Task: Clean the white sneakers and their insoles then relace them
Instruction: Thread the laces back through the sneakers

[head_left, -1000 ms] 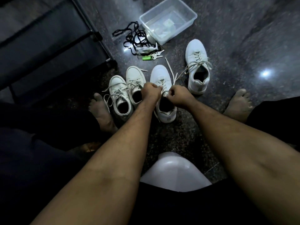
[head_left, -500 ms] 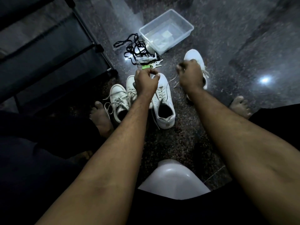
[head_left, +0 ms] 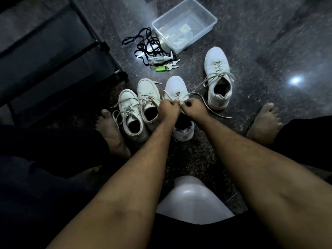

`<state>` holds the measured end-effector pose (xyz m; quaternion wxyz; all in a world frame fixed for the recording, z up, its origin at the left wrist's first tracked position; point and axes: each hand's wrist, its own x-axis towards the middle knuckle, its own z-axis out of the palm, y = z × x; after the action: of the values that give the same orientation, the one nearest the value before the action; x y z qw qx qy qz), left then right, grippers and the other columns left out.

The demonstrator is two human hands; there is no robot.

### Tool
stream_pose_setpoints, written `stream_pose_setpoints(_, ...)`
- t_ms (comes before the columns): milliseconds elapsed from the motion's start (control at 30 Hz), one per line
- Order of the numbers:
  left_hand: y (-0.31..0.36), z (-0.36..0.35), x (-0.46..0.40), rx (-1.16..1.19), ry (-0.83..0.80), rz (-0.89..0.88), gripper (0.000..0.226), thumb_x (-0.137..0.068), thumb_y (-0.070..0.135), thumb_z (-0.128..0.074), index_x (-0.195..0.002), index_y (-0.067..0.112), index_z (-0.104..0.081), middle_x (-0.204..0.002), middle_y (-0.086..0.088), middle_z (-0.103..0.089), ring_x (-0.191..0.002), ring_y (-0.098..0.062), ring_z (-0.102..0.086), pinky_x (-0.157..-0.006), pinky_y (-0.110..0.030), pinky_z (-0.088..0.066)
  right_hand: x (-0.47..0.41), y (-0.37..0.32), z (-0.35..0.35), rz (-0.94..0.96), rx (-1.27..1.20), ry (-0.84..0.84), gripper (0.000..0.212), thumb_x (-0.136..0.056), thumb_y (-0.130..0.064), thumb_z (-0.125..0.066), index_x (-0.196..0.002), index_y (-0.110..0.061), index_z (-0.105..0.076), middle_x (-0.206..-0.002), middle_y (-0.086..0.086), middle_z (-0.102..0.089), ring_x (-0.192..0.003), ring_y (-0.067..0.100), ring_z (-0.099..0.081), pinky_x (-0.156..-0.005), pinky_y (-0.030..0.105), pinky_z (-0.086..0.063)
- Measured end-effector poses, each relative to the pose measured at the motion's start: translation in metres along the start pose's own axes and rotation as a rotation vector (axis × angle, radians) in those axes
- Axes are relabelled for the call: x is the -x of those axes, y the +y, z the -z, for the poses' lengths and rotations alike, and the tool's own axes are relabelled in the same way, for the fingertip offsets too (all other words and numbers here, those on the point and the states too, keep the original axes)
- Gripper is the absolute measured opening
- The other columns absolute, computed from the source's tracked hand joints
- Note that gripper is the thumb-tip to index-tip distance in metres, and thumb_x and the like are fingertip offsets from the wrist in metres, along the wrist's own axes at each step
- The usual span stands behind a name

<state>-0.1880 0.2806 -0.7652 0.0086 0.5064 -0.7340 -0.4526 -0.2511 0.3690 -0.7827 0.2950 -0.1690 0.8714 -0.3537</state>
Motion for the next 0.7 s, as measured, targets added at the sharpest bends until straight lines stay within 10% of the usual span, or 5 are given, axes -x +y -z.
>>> stream_pose_setpoints(133,0.002,-0.007,-0.023,0.306,-0.065,0.114,0.032,-0.086,0.034,-0.075,-0.084,0.003,-0.072,-0.086,-0.021,-0.073,-0.076,-0.029,-0.069,-0.069,-0.037,-0.055,-0.01,-0.004,-0.006,-0.108,-0.436,-0.02,0.027,-0.098,-0.026,-0.057,-0.08,-0.009,-0.067,-0.068,0.006,-0.061,-0.061,0.013,-0.054,-0.063,0.031,-0.047)
stream_pose_setpoints(367,-0.024,-0.034,-0.054,0.329,-0.096,0.306,0.096,-0.041,0.074,-0.066,-0.11,0.007,-0.067,-0.099,-0.015,-0.074,-0.091,-0.033,-0.073,-0.084,-0.051,-0.06,-0.014,-0.025,0.005,-0.153,-0.858,0.109,0.029,-0.105,-0.016,-0.043,-0.08,-0.011,-0.057,-0.062,0.005,-0.05,-0.047,0.013,-0.048,-0.049,0.025,-0.045)
stream_pose_setpoints(600,-0.006,-0.021,-0.034,0.397,-0.067,0.097,0.024,-0.088,0.027,-0.059,-0.079,0.009,-0.07,-0.079,-0.01,-0.071,-0.076,-0.026,-0.066,-0.079,-0.04,-0.057,-0.014,-0.012,0.008,-0.134,-0.608,0.104,0.033,-0.105,-0.022,-0.042,-0.077,-0.019,-0.057,-0.062,0.001,-0.048,-0.05,0.01,-0.042,-0.05,0.026,-0.041)
stream_pose_setpoints(700,0.021,-0.002,-0.016,0.539,-0.122,0.029,0.036,-0.103,0.014,-0.047,-0.071,0.015,-0.063,-0.051,0.003,-0.054,-0.048,-0.013,-0.049,-0.054,-0.025,-0.045,-0.017,-0.006,0.009,-0.084,-0.27,0.122,0.028,-0.1,-0.022,-0.045,-0.078,-0.018,-0.061,-0.073,0.006,-0.063,-0.072,0.024,-0.057,-0.072,0.039,-0.05)
